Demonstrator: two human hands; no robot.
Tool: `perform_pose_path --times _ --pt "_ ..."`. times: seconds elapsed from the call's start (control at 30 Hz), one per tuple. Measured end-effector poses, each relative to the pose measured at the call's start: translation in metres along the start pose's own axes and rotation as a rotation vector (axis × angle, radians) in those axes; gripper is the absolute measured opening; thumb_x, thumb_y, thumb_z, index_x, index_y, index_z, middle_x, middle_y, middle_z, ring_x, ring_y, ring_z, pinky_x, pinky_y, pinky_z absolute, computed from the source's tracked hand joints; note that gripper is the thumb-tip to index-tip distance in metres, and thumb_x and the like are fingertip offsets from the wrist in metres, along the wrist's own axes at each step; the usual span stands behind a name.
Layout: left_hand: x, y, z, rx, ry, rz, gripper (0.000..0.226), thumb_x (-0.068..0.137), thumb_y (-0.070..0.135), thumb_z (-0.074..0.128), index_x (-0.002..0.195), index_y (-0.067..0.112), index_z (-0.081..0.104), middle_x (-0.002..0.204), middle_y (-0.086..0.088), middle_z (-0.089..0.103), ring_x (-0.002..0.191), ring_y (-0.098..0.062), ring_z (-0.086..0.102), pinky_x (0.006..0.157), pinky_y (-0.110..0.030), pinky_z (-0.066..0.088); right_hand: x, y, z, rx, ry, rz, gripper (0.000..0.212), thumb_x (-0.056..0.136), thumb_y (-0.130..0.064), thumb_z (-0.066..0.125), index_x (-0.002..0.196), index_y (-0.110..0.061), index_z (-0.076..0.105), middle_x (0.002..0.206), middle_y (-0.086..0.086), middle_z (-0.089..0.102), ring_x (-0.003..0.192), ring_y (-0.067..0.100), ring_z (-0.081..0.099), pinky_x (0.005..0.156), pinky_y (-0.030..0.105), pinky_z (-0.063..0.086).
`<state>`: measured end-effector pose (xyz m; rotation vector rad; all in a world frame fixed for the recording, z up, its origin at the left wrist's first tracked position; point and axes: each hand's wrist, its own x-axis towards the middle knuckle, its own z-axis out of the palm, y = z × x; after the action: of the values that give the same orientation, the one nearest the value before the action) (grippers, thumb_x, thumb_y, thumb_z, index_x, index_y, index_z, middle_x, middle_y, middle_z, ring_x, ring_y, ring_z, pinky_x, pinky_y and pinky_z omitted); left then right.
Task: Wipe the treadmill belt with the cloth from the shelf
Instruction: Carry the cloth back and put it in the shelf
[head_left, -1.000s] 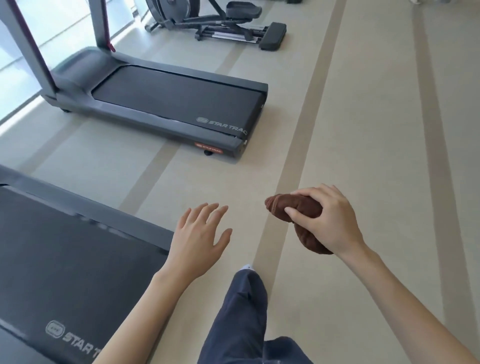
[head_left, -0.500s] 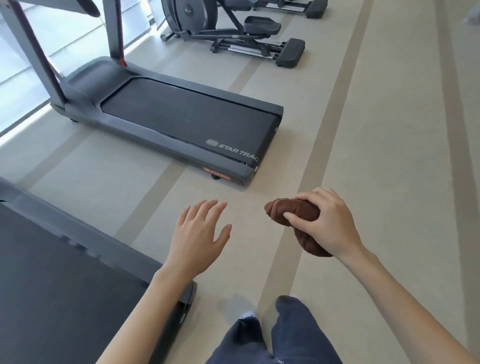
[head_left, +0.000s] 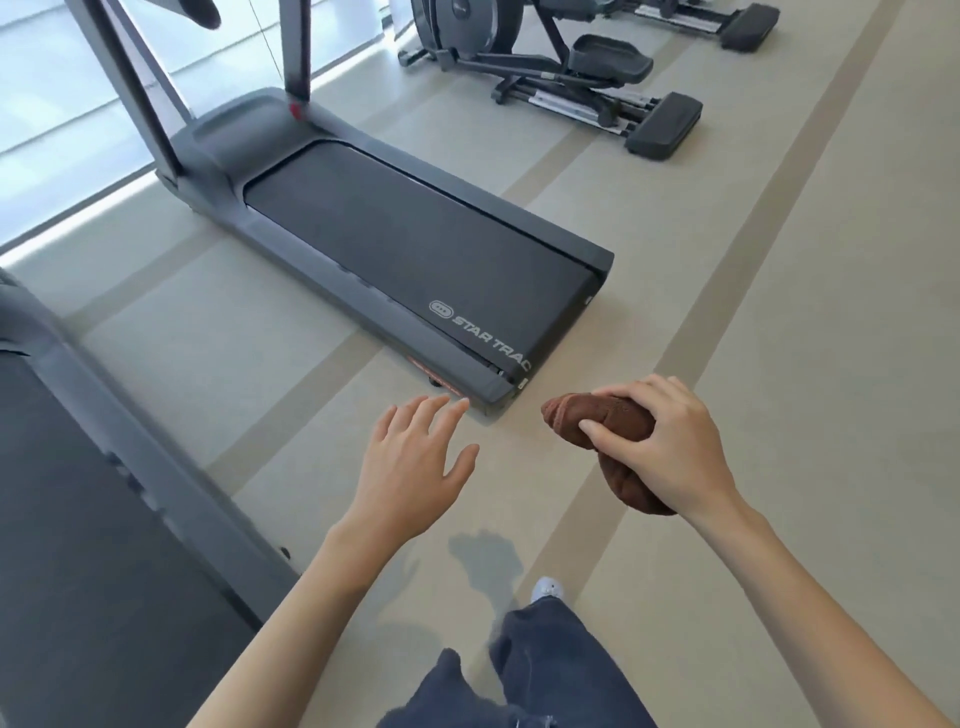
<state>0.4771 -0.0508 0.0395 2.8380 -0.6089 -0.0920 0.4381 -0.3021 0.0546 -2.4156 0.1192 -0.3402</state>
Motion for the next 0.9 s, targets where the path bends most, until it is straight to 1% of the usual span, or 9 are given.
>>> perform_pose_path --times 0.13,0.23,0.3,0.4,0.47,0.57,0.63,0.73,0.9 --pt "0.04 0.02 0.007 -0.001 -0.004 -0.061 0.057 0.089 0.049 0.03 0.13 0.018 0.055 0.128 -0.003 0.059 0.121 -0.025 0.051 0.102 -0.046 0.038 0.053 0.034 -0.012 0.006 -0.073 -0.028 0.036 0.069 -0.059 0.06 0.092 -0.032 0.07 0.085 -0.012 0.06 0.088 0.011 0.05 0.081 0.039 0.045" --pt "0.06 0.021 0.012 0.003 -0.052 -0.114 0.065 0.088 0.055 0.019 0.137 0.022 0.047 0.137 -0.001 0.051 0.129 -0.023 0.043 0.109 -0.042 0.029 0.088 0.046 -0.012 0.02 -0.092 -0.055 0.027 0.07 -0.049 0.066 0.092 -0.033 0.069 0.085 -0.015 0.059 0.088 0.01 0.049 0.082 0.039 0.045" --pt "0.076 0.018 0.014 0.002 -0.062 -0.152 0.071 0.085 0.057 0.013 0.14 0.024 0.043 0.142 0.001 0.046 0.133 -0.023 0.038 0.112 -0.04 0.024 0.111 0.053 -0.01 0.033 -0.103 -0.079 0.026 0.07 -0.049 0.066 0.091 -0.035 0.069 0.083 -0.02 0.055 0.087 0.008 0.048 0.082 0.04 0.045" --pt "0.108 0.011 0.016 -0.019 -0.034 -0.19 0.07 0.085 0.056 0.016 0.139 0.022 0.045 0.141 0.0 0.048 0.131 -0.024 0.039 0.11 -0.041 0.026 0.146 0.063 -0.004 0.027 -0.134 -0.107 0.031 0.07 -0.057 0.061 0.092 -0.036 0.068 0.082 -0.024 0.052 0.087 0.008 0.048 0.081 0.043 0.046" --pt "0.133 0.006 0.019 -0.014 -0.013 -0.197 0.067 0.086 0.055 0.019 0.137 0.021 0.048 0.138 -0.001 0.05 0.129 -0.024 0.042 0.109 -0.041 0.028 0.169 0.07 0.001 0.029 -0.14 -0.118 0.031 0.07 -0.057 0.061 0.092 -0.037 0.068 0.082 -0.025 0.052 0.087 0.008 0.048 0.081 0.044 0.046" --pt "0.174 0.001 0.024 -0.027 -0.022 -0.208 0.07 0.085 0.056 0.016 0.139 0.023 0.045 0.141 0.0 0.047 0.132 -0.023 0.038 0.11 -0.041 0.025 0.208 0.079 0.007 0.022 -0.139 -0.138 0.027 0.07 -0.052 0.065 0.092 -0.037 0.068 0.084 -0.023 0.055 0.088 0.01 0.05 0.082 0.044 0.046" --pt "0.204 -0.006 0.022 -0.038 -0.016 -0.208 0.072 0.083 0.057 0.014 0.14 0.023 0.043 0.142 0.002 0.046 0.133 -0.022 0.037 0.111 -0.041 0.023 0.239 0.079 0.012 0.009 -0.157 -0.157 0.03 0.07 -0.055 0.062 0.092 -0.036 0.068 0.085 -0.018 0.058 0.089 0.013 0.052 0.082 0.044 0.046" --pt "0.248 -0.019 0.013 -0.043 0.045 -0.24 0.066 0.085 0.054 0.021 0.135 0.021 0.05 0.135 0.001 0.052 0.128 -0.023 0.043 0.109 -0.042 0.027 0.292 0.076 0.017 -0.006 -0.171 -0.18 0.036 0.069 -0.059 0.057 0.093 -0.035 0.069 0.086 -0.011 0.062 0.089 0.015 0.053 0.082 0.044 0.046" --pt "0.31 -0.041 -0.001 -0.015 0.115 -0.231 0.054 0.087 0.046 0.034 0.124 0.017 0.06 0.123 -0.002 0.061 0.116 -0.026 0.055 0.1 -0.046 0.039 0.361 0.073 0.035 0.003 -0.163 -0.189 0.037 0.069 -0.06 0.056 0.093 -0.034 0.068 0.086 -0.012 0.061 0.088 0.014 0.053 0.082 0.041 0.046"
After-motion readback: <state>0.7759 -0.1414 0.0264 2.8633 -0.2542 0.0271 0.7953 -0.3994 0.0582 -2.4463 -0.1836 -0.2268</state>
